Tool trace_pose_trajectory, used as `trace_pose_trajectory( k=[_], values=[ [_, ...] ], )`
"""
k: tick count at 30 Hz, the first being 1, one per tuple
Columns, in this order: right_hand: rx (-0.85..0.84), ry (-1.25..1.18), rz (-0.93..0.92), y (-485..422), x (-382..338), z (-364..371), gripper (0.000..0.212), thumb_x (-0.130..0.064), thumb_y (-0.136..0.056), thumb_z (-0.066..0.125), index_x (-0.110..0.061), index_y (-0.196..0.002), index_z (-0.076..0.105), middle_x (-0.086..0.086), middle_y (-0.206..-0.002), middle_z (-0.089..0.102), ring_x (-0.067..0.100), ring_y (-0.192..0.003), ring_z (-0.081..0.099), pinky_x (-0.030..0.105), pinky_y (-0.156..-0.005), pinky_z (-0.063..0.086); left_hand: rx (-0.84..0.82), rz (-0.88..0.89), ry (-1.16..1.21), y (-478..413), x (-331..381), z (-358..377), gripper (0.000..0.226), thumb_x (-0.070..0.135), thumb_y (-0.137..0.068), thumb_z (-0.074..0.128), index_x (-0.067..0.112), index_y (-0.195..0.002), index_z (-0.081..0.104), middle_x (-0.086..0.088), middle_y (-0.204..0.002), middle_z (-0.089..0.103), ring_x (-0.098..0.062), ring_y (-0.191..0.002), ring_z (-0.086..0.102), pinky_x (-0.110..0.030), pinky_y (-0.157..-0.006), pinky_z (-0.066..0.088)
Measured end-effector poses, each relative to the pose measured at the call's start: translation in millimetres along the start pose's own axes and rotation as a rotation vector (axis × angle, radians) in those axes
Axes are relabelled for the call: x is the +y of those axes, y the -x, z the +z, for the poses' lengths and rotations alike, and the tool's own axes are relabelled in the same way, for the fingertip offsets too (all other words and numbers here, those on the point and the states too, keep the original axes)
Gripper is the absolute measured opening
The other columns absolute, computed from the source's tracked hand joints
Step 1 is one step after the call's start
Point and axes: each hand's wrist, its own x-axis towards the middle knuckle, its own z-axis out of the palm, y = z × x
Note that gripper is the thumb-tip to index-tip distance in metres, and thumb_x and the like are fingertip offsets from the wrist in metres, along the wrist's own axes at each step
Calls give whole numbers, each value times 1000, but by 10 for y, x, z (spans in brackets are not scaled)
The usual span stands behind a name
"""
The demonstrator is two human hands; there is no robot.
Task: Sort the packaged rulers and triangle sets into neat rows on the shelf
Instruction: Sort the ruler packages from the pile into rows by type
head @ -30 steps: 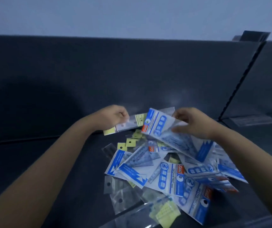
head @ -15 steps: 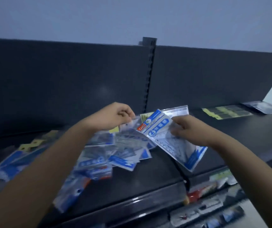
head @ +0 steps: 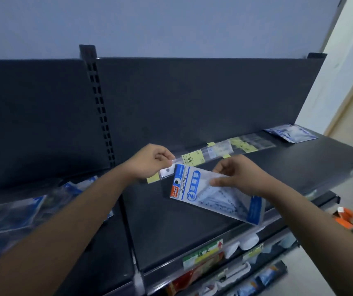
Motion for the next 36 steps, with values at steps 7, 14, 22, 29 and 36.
trace_pose_trajectory(
  k=[7,14,22,29,36],
  values=[
    [-48,-46,129,-182,611,-602,22,-20,-68,85,-9,-75,68,4,-74,74,12,-65,69,16,-58,49,-115,78,28,-978,278,609,14,8,-86,69,9,-100,73,6,-79,70,0,-73,62,-7,-60,45],
    [-38,-57,86,-325,1351,-1233,18,-20,-67,85,-12,-70,69,0,-68,70,6,-59,58,17,-60,47,-129,100,-108,-1813,602,1417,9,8,-86,70,9,-94,74,2,-84,70,0,-74,61,-10,-65,46],
    [-218,-167,-67,-759,2292,-1868,17,-14,-65,85,-8,-72,71,-2,-64,68,6,-57,58,15,-59,45,82,-36,-386,-2093,676,1966,10,12,-83,66,18,-88,72,10,-80,65,-7,-76,62,-22,-73,49],
    [-394,-83,-146,-962,2596,-1994,17,-24,-66,85,-19,-76,72,2,-77,72,15,-70,67,36,-72,53,217,-168,-411,-2135,755,2246,17,16,-81,73,17,-97,69,5,-95,67,-6,-85,60,-19,-77,48],
    [-474,-112,-203,-1024,2648,-1929,15,-22,-68,84,-21,-77,72,-1,-81,73,11,-75,69,31,-75,57,292,-175,-432,-2096,739,2278,19,5,-85,63,13,-101,69,0,-99,68,-14,-90,62,-12,-74,42]
  ],
)
